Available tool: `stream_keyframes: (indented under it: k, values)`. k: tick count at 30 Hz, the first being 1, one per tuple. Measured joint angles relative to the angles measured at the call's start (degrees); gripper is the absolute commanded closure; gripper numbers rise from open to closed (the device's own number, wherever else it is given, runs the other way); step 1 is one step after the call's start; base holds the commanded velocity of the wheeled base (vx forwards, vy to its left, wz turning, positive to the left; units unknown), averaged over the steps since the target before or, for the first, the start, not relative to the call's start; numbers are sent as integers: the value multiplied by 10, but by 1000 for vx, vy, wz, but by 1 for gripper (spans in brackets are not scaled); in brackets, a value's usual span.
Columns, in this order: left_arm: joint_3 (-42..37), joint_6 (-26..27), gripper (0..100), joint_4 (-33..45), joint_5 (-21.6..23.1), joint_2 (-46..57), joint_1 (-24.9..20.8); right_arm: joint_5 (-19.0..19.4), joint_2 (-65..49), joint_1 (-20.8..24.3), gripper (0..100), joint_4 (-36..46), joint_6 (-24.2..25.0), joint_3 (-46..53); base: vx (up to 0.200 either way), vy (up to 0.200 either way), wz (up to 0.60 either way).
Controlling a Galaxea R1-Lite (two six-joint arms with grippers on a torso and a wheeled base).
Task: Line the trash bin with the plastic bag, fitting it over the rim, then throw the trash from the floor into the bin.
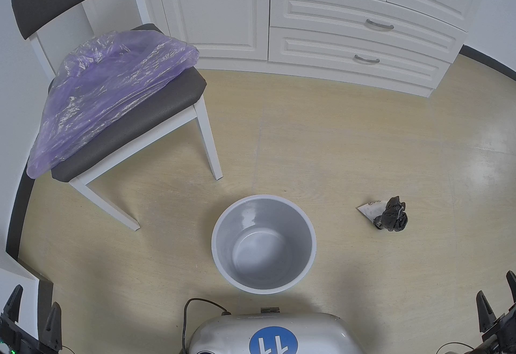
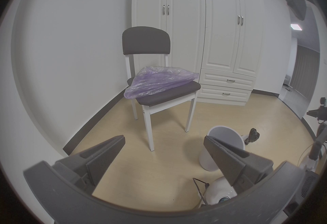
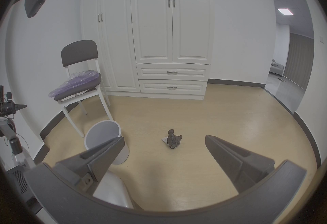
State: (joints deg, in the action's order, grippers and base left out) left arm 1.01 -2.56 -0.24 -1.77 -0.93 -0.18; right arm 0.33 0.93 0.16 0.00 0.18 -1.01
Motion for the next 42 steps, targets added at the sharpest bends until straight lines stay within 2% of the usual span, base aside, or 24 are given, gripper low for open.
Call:
stream_keyframes:
  k: [23,29,35,39,42]
  values:
    - [0,-2,0,-1,-1,0,0,-1,0,0,0,0,7,0,0,0,0]
    - [0,17,0,0,4,0,0,2,0,-1,0,1,-15,0,0,0,0]
    - [0,47,0,-1,29,0,0,9,0,-1,0,0,-39,0,0,0,0]
    - [0,37,0,0,26,0,0,10,0,-1,0,-2,-31,0,0,0,0]
    - [0,10,0,-1,13,0,1,4,0,-1,0,-15,1,0,0,0,0]
